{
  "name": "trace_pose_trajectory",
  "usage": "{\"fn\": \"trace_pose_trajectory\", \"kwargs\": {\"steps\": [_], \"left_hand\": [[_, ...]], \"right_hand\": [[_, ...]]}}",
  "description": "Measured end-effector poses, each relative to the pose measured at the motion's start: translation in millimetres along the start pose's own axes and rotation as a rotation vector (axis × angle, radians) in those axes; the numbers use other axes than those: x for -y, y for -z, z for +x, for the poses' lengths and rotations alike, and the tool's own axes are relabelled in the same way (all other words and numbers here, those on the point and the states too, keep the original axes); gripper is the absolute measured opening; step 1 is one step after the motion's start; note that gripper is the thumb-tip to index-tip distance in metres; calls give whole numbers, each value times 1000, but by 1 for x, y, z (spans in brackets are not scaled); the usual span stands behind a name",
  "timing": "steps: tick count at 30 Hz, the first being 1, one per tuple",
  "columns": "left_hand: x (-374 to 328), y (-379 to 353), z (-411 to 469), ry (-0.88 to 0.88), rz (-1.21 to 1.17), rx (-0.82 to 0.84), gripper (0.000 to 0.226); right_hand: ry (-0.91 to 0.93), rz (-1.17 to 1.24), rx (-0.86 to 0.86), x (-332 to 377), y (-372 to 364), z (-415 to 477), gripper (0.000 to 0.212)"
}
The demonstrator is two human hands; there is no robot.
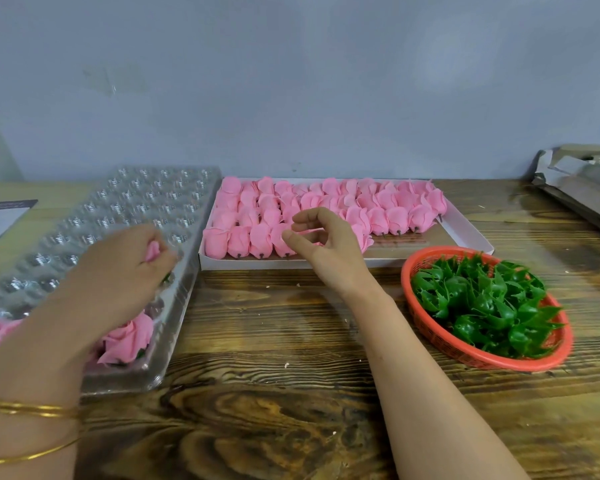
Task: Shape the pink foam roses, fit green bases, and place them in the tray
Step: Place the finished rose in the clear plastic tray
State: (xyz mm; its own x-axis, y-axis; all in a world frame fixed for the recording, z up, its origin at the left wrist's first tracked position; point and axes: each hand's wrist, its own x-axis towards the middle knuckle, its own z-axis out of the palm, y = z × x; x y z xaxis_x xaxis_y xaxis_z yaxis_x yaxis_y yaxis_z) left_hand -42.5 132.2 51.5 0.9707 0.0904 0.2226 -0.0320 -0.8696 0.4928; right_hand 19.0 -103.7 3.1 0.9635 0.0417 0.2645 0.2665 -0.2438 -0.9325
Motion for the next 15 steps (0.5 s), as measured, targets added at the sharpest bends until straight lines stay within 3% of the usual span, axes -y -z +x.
{"fn": "trace_pose_trajectory", "kwargs": {"steps": [15], "left_hand": [[23, -11, -10, 85, 263, 192, 21]], "right_hand": [[-6, -13, 1, 1, 0, 0, 22]]}}
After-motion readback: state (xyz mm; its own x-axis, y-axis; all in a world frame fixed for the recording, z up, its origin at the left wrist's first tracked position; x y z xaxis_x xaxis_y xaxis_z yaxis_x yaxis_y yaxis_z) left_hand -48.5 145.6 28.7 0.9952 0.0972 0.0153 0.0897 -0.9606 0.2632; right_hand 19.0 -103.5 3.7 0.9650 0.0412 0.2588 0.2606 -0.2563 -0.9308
